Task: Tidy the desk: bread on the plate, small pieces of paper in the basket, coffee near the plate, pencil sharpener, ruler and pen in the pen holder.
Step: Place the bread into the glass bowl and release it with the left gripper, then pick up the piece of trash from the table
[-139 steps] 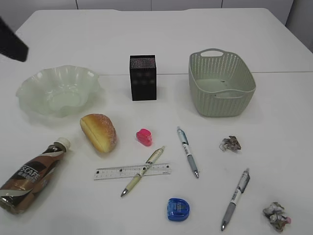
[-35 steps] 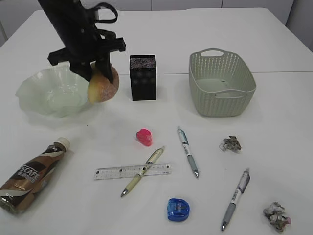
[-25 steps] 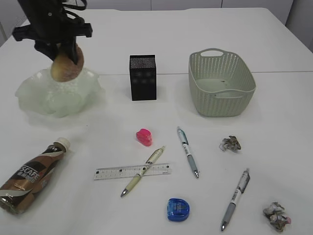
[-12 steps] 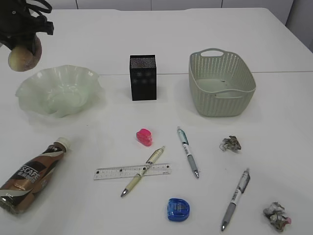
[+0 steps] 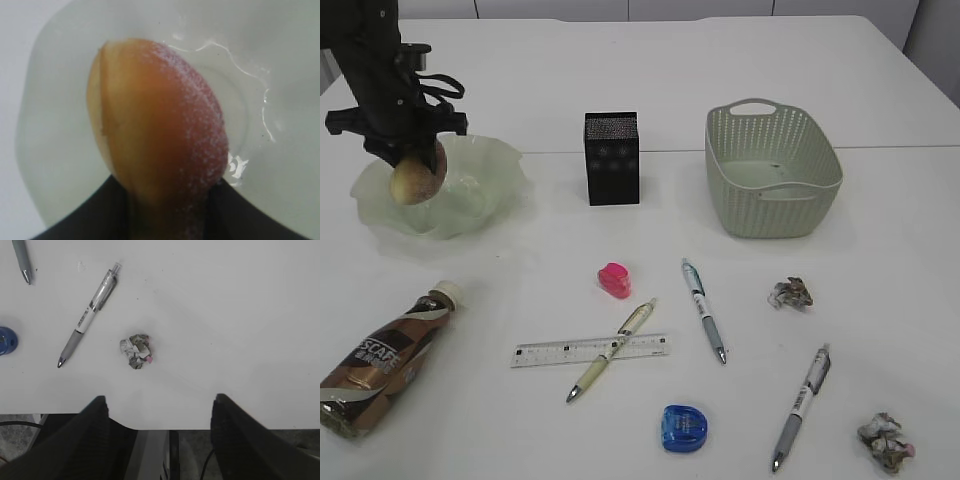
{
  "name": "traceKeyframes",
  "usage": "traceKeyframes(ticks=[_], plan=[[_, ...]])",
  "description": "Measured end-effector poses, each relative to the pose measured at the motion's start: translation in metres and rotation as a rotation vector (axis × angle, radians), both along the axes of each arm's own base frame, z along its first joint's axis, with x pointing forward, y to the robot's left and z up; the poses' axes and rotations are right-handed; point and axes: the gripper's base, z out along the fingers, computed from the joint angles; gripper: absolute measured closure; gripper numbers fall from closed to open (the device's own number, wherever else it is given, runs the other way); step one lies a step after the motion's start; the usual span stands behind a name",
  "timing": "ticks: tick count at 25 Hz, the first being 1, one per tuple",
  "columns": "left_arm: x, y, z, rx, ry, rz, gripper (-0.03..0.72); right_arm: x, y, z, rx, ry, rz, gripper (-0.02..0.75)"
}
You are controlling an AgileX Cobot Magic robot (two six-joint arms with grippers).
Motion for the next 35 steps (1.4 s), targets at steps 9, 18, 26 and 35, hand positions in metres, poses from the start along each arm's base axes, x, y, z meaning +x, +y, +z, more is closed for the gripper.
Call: traceKeyframes(ticks=[9, 18, 26, 35], plan=[[0.006, -0.004, -0.03, -0.065, 0.026, -0.013, 0.172, 0.0, 0.0, 0.0, 0.018, 0.005, -0.073, 0.267], [0.009, -0.005, -0.007, -0.077, 0.025, -0.003, 0.084, 0.0, 0.0, 0.0, 0.024, 0.008, -0.101, 0.267], [-0.006, -0.011, 0.075, -0.152, -0.054, -0.056, 0.183, 0.0, 0.004, 0.0, 0.069, 0.013, -0.093, 0.267], [-0.052, -0.012, 0.174, -0.227, -0.227, -0.114, 0.25, 0.026, 0.01, -0.02, 0.093, 0.03, -0.028, 0.267]])
